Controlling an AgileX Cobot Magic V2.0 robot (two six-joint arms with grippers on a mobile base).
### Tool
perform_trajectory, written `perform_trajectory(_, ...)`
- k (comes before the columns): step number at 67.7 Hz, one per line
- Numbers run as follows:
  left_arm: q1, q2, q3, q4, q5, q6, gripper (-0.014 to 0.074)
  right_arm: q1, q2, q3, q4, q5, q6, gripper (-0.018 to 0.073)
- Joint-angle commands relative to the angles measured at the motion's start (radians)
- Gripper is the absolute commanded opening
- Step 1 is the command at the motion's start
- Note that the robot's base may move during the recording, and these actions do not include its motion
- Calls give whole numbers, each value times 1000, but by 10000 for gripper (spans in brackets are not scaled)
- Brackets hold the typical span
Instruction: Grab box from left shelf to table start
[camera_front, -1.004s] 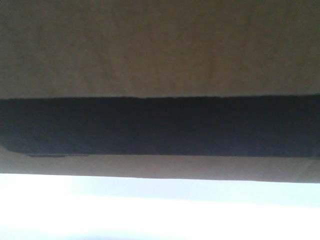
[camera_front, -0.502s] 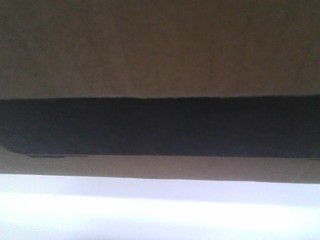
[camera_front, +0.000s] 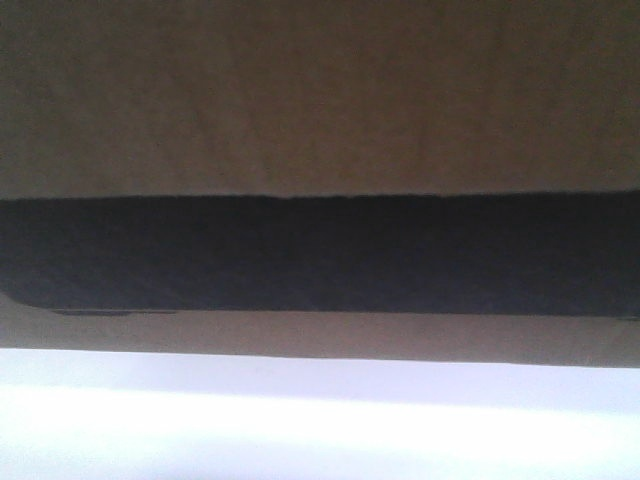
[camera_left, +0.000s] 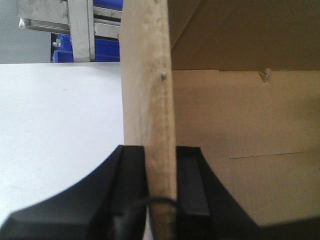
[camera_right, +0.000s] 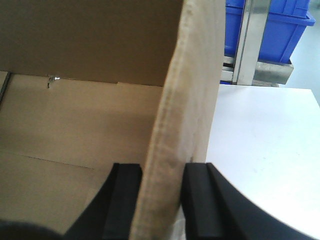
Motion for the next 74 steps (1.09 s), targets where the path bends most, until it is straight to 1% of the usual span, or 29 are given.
perform_trajectory(1,-23,-9,-44,-112,-233,12,-92,4,20,-31,44,-141,-21,57)
perform_trajectory(19,-23,-9,-44,-112,-233,12,-92,4,20,-31,44,-163,-21,57)
perform_trajectory(33,-23,-9,-44,-116,-239,12,-92,4,20,-31,44,-155,-21,57)
perform_trajectory(39,-23,-7,-49,-87,-275,12,-92,4,25,-31,47,-156,-21,57)
perform_trajectory(43,-23,14,-74,-71,-248,12,-92,4,41,-35,63,-161,-21,57)
perform_trajectory(54,-23,106,-188,-18,-96,12,-92,4,137,-63,106,-151,-22,57)
perform_trajectory(60,-23,167,-254,20,-24,12,-92,4,213,-100,109,-125,-24,57)
perform_trajectory(66,-23,235,-312,82,41,10,-92,4,312,-155,109,-80,-40,57)
perform_trajectory(71,-23,277,-333,140,68,-13,-92,4,386,-188,109,-49,-47,57)
perform_trajectory(74,-23,297,-338,167,81,-40,-92,4,430,-204,109,-27,-47,57)
